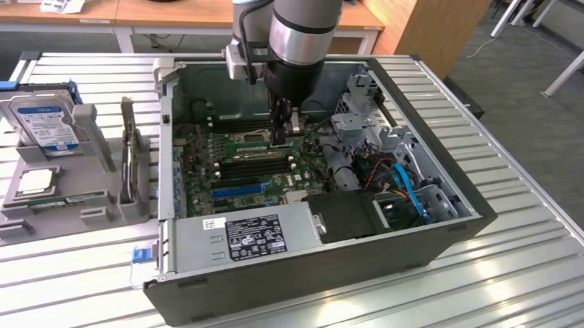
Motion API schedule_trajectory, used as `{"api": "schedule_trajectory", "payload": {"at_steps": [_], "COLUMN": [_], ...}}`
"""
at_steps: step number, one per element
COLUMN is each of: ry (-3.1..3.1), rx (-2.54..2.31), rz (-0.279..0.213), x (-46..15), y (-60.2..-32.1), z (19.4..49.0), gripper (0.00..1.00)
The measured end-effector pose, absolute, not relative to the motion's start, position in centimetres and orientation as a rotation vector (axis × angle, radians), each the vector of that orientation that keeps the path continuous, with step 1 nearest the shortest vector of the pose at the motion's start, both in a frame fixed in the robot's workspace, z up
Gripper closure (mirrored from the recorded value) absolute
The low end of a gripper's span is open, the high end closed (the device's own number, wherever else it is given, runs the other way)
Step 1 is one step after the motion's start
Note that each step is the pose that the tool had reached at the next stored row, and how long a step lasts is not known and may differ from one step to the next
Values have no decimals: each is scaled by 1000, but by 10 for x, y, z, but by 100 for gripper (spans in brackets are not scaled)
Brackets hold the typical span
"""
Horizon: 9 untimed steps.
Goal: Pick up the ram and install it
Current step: 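Insert the ram into the slot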
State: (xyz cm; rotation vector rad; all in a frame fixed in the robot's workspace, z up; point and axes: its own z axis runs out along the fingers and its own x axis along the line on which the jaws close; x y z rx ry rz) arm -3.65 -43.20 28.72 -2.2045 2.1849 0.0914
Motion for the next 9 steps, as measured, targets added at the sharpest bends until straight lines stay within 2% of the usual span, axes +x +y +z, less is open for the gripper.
{"api": "schedule_trajectory", "payload": {"at_steps": [9], "ry": [2185], "rx": [-2204], "rz": [92], "x": [-36], "y": [-432], "z": [278], "gripper": [89]}}
